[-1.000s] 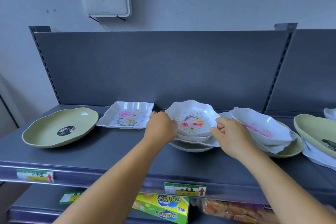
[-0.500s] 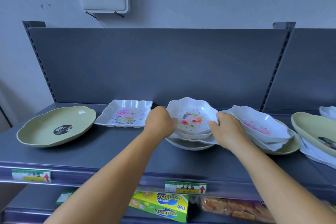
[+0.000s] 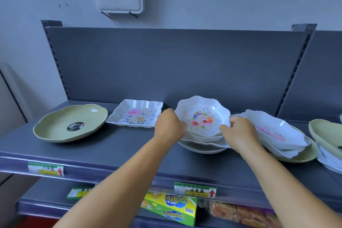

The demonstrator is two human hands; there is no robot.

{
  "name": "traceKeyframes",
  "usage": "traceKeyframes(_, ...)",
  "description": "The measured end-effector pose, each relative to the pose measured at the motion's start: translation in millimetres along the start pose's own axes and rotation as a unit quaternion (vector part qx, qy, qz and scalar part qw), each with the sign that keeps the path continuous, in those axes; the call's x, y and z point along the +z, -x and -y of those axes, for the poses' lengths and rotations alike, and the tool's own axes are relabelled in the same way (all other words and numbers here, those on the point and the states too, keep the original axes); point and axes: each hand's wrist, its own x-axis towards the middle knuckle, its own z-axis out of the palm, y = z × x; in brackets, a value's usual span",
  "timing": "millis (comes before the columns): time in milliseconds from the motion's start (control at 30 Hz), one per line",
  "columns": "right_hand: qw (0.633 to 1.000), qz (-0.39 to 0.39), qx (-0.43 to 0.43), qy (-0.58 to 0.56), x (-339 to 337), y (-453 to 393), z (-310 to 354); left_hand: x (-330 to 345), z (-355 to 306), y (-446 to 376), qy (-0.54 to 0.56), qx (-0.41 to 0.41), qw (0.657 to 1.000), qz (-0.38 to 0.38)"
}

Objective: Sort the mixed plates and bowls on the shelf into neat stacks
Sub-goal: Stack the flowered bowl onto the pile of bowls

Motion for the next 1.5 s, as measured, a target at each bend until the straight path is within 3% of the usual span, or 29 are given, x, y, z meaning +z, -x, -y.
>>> traceKeyframes(300, 0.987, 0.023, -0.1, -0.127, 1.4, 36.1, 49.4, -72.2, 16.2, 34.2, 0.005, 0.026, 0.995, -0.101)
traceKeyframes(633, 0.97, 0.108, -0.187, -0.111, 52.2, 82.1, 92.8, -114.8, 86.2, 79.0, -0.033, -0.079, 0.981, -0.176)
traceKeyframes(1000, 0.966, 0.177, -0.184, -0.028, 71.2, 91.5, 89.6, -112.4, 99.0, 85.1, -0.063, -0.145, 0.981, -0.112)
traceKeyframes(1200, 0.963, 0.189, -0.192, 0.02, 67.4, 89.6, 95.8, -107.9, 94.3, 72.0, -0.139, -0.141, 0.978, -0.067)
traceKeyframes(1500, 0.948, 0.205, -0.225, 0.089, 73.9, 96.4, 105.1, -117.2, 101.2, 70.6, -0.239, -0.127, 0.961, -0.056)
